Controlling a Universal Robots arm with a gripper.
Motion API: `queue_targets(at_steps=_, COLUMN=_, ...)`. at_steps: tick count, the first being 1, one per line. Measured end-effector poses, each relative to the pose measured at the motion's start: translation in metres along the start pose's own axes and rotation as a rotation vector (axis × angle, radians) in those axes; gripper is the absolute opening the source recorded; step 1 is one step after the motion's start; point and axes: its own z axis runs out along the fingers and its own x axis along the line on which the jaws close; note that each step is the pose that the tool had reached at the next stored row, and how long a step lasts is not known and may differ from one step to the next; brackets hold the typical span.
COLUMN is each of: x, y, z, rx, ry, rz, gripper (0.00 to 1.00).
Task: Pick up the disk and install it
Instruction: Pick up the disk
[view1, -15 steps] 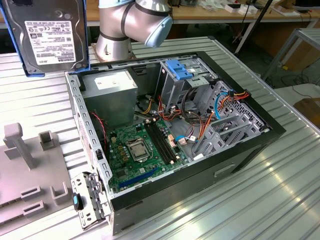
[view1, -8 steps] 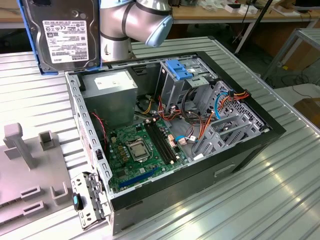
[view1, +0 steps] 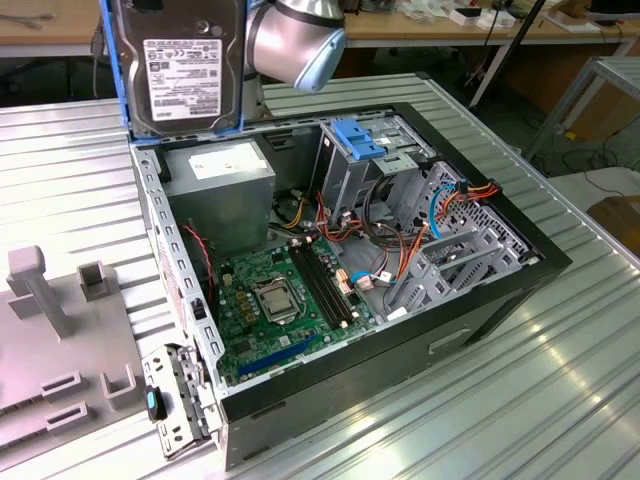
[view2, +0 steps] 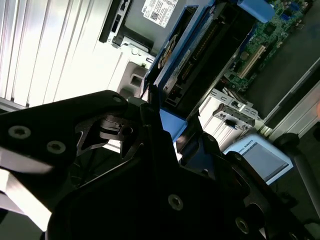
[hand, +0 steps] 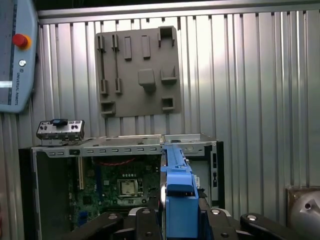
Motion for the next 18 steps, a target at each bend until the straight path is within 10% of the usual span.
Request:
queue_targets(at_steps=13, x=-0.0034, y=-0.0718, z=0.0023, rx=0.0010, ry=-0.0001, rz=0.000, gripper=0.37)
queue_targets(at_steps=18, x=0.0004, y=-0.0780, z=0.0048, rx=0.0022, ry=0.0001, rz=0.002, gripper=0.37)
